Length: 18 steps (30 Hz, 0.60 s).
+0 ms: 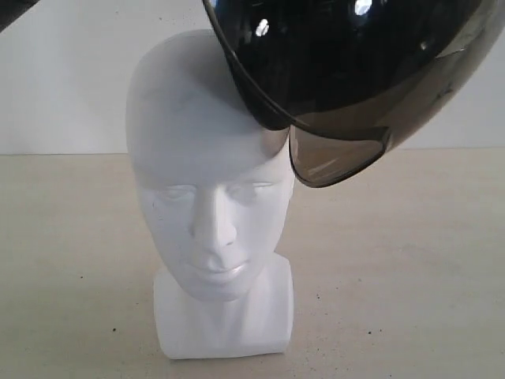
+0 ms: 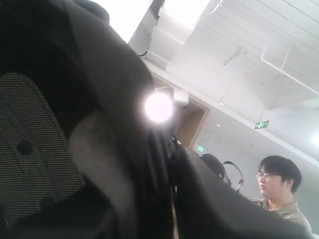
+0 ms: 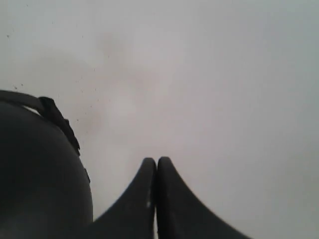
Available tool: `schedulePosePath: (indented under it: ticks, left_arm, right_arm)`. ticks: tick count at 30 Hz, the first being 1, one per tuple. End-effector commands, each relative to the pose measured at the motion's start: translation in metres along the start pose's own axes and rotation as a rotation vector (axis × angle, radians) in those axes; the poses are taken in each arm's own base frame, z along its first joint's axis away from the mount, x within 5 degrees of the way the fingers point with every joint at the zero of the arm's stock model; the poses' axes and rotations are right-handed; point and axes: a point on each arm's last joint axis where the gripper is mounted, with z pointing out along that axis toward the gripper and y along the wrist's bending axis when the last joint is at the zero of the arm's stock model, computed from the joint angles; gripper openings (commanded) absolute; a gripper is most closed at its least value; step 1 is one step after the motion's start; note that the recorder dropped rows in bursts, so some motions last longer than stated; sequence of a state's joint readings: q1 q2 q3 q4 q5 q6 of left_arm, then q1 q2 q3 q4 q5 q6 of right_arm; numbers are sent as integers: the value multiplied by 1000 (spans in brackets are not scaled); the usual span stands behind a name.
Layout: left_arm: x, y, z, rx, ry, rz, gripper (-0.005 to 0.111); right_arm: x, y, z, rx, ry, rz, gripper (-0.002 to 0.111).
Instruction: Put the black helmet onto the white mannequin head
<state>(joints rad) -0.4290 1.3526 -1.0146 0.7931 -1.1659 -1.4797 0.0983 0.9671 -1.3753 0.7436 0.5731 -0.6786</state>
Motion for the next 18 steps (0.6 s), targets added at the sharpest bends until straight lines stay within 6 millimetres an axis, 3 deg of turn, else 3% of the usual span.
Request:
schedulePosePath:
  ticks: [1,4,11,18]
  left_arm:
    - [-14,-8,-2,47,-105,70,5]
    - [-14,-8,-2,46,-108,78,5]
    - [-10,-7,-3,44,-80,98,5]
    - [-4,1,-12,1,-80,91,5]
  right_arm:
    - [-8,4,-6,-27,-3,-33,0]
    - [3,6,4,-98,88,13,0]
    - [-2,12,9,-184,23,91,0]
    - [9,12,25,-265,95,155,0]
